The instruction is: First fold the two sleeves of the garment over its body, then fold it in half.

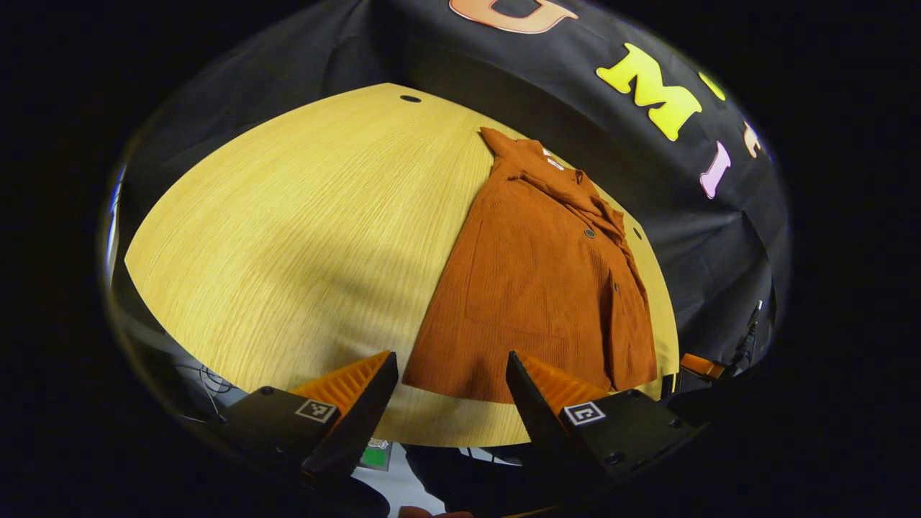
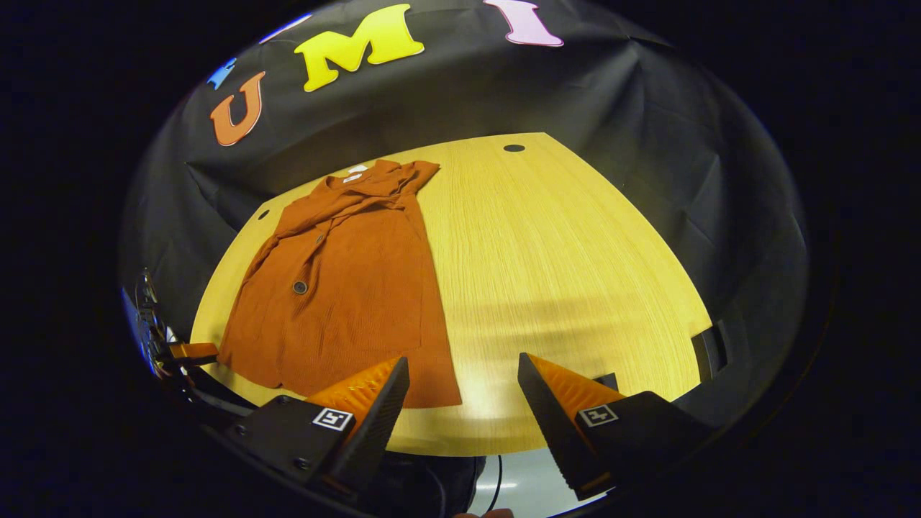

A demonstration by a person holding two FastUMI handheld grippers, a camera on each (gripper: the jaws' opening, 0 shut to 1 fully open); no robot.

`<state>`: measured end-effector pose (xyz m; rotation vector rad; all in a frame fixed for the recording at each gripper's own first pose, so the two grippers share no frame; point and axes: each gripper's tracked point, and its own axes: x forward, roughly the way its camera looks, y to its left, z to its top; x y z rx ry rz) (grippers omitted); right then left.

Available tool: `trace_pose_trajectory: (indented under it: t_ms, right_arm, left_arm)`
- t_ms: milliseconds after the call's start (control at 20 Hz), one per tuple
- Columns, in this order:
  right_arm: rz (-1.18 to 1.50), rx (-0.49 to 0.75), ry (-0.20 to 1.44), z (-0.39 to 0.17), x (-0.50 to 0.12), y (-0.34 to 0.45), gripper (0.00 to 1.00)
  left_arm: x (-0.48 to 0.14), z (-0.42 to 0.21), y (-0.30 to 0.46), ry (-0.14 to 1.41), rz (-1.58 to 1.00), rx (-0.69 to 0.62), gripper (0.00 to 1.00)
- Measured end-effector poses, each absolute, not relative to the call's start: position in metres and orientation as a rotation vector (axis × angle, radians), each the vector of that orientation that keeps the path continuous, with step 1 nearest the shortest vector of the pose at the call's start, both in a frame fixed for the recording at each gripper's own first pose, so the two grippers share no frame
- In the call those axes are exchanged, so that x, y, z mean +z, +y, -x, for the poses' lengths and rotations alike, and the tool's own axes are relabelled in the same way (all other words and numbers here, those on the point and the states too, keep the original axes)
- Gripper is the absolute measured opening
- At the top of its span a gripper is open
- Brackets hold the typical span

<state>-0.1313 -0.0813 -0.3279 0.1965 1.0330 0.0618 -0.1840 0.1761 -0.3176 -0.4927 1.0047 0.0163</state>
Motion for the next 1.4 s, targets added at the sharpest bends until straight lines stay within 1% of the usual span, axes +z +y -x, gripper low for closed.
trace_pose_trajectory:
  t_ms: [200, 300, 450, 500, 550, 600, 650, 700, 750, 850, 900, 950, 1000, 1050, 1100, 1200, 1350, 1400]
  right_arm:
    - [-0.19, 0.073, 1.072, 0.133, -0.352, -0.074, 0.98]
    - [-0.184, 0.057, 1.083, 0.133, -0.363, -0.074, 0.98]
    - [-0.149, 0.063, 1.107, 0.134, -0.375, -0.062, 0.98]
    - [-0.119, 0.084, 1.109, 0.138, -0.375, -0.053, 0.98]
    - [-0.078, 0.105, 1.109, 0.139, -0.377, -0.047, 0.93]
    - [-0.036, 0.131, 1.112, 0.141, -0.377, -0.041, 0.98]
    - [0.009, 0.154, 1.12, 0.146, -0.379, -0.036, 0.98]
    - [0.045, 0.165, 1.12, 0.146, -0.379, -0.034, 0.98]
    - [0.033, 0.166, 1.119, 0.145, -0.379, -0.03, 0.98]
    - [0.022, 0.145, 1.125, 0.144, -0.377, -0.029, 0.83]
    - [0.004, 0.134, 1.127, 0.143, -0.378, -0.029, 0.67]
    - [-0.014, 0.125, 1.134, 0.142, -0.378, -0.029, 0.51]
    - [-0.042, 0.119, 1.141, 0.143, -0.378, -0.026, 0.35]
    - [-0.056, 0.115, 1.149, 0.143, -0.378, -0.026, 0.19]
    - [-0.068, 0.115, 1.163, 0.143, -0.378, -0.025, 0.08]
    - [-0.106, 0.116, 1.174, 0.142, -0.372, -0.022, 0.09]
    - [-0.155, 0.112, 1.153, 0.138, -0.356, -0.022, 0.09]
    - [-0.178, 0.118, 1.154, 0.139, -0.351, -0.021, 0.01]
  left_arm:
    - [-0.318, 0.174, 0.163, 1.002, 0.491, -0.023, 0.99]
    - [-0.317, 0.168, 0.159, 1.003, 0.497, -0.033, 1.0]
    - [-0.32, 0.163, 0.154, 1.016, 0.523, -0.036, 0.9]
    - [-0.32, 0.161, 0.152, 1.018, 0.525, -0.037, 0.85]
    - [-0.32, 0.16, 0.151, 1.021, 0.524, -0.04, 0.84]
    - [-0.32, 0.16, 0.148, 1.026, 0.52, -0.046, 0.83]
    - [-0.321, 0.159, 0.145, 1.03, 0.515, -0.054, 0.83]
    - [-0.321, 0.159, 0.144, 1.032, 0.511, -0.059, 0.79]
    - [-0.322, 0.157, 0.142, 1.034, 0.507, -0.066, 0.78]
    - [-0.324, 0.155, 0.139, 1.039, 0.498, -0.073, 0.74]
    - [-0.325, 0.155, 0.137, 1.041, 0.495, -0.076, 0.68]
    - [-0.327, 0.155, 0.136, 1.05, 0.488, -0.08, 0.65]
    - [-0.327, 0.155, 0.136, 1.057, 0.477, -0.081, 0.69]
    - [-0.331, 0.155, 0.138, 1.077, 0.454, -0.074, 0.55]
    - [-0.335, 0.156, 0.144, 1.087, 0.423, -0.048, 0.48]
    - [-0.327, 0.156, 0.146, 1.085, 0.433, -0.045, 0.1]
    - [-0.314, 0.16, 0.146, 1.063, 0.398, -0.086, 0.06]
    - [-0.31, 0.163, 0.146, 1.057, 0.383, -0.101, 0.04]
